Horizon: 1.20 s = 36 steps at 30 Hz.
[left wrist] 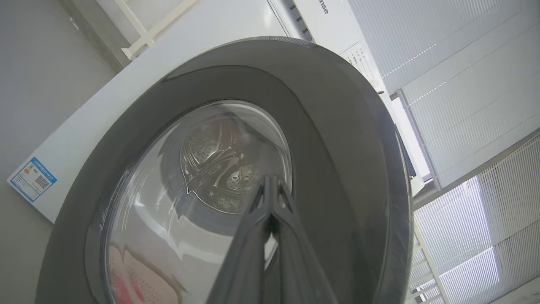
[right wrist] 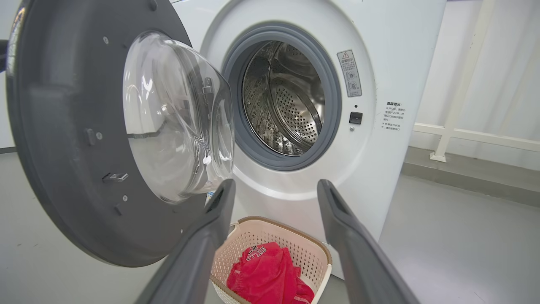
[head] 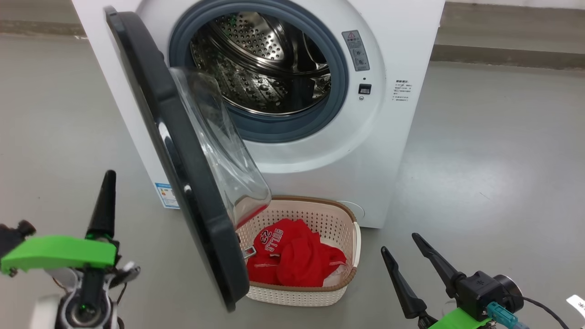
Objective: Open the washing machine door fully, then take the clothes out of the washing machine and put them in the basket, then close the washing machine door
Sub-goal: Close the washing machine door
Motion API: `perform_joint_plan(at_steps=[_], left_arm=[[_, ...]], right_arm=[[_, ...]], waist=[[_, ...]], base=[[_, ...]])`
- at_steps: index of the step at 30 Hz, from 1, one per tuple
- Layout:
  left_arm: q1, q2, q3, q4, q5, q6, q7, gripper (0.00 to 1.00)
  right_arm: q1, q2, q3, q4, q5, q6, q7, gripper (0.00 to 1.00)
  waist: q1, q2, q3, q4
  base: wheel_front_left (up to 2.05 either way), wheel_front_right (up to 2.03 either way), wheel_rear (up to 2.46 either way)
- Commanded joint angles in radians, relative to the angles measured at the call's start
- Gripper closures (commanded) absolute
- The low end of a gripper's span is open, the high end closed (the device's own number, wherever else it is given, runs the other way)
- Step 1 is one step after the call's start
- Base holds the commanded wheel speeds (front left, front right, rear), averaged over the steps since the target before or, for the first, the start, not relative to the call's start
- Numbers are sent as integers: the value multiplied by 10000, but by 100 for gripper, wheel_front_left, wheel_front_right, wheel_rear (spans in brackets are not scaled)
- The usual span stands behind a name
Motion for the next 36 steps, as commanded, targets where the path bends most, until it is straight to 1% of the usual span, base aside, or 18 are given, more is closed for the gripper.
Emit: perform_joint_plan(at_steps=[1,10,13,19,23,24,25,30,36], left_arm=[[-591,198,476,-197,-388,219,287,100],[-1583,371,1156,-215,-2205,1751,2181,100],[-1922,399,1376,-276,-2736,2276,2667,100],[-2441,405,1584,-375,-3441,3075,3365,100],[-2498,443,1456,-483,-3710,3415,3935,100],[-2461,492,1388,-532,-3733,3556,4111,100],[-2441,511,1337,-574,-3734,3599,4198,100],[-2344,477,1160,-876,-3907,3691,4643,100],[-2194,413,972,-1112,-3883,3775,4797,100]], right_arm=[[-295,-43,244,-197,-28,62,-65,0],[-305,-53,255,-163,-27,62,-65,0],[-311,-56,240,-155,-25,62,-65,0],[-338,-51,291,-149,-19,62,-65,0],[-388,-35,374,-124,17,62,-65,0],[-414,-30,413,-108,38,62,-65,0],[-421,-30,420,-105,48,62,-65,0],[-421,-41,424,-94,72,62,-65,0],[-433,-28,458,-82,83,62,-65,0]], waist=[[0,0,20,-29],[0,0,93,-122],[0,0,115,-104],[0,0,145,-104],[0,0,162,-173],[0,0,172,-220],[0,0,177,-241],[0,0,191,-317],[0,0,210,-394]], base=[[0,0,0],[0,0,0],[0,0,0],[0,0,0],[0,0,0],[0,0,0],[0,0,0],[0,0,0],[0,0,0]])
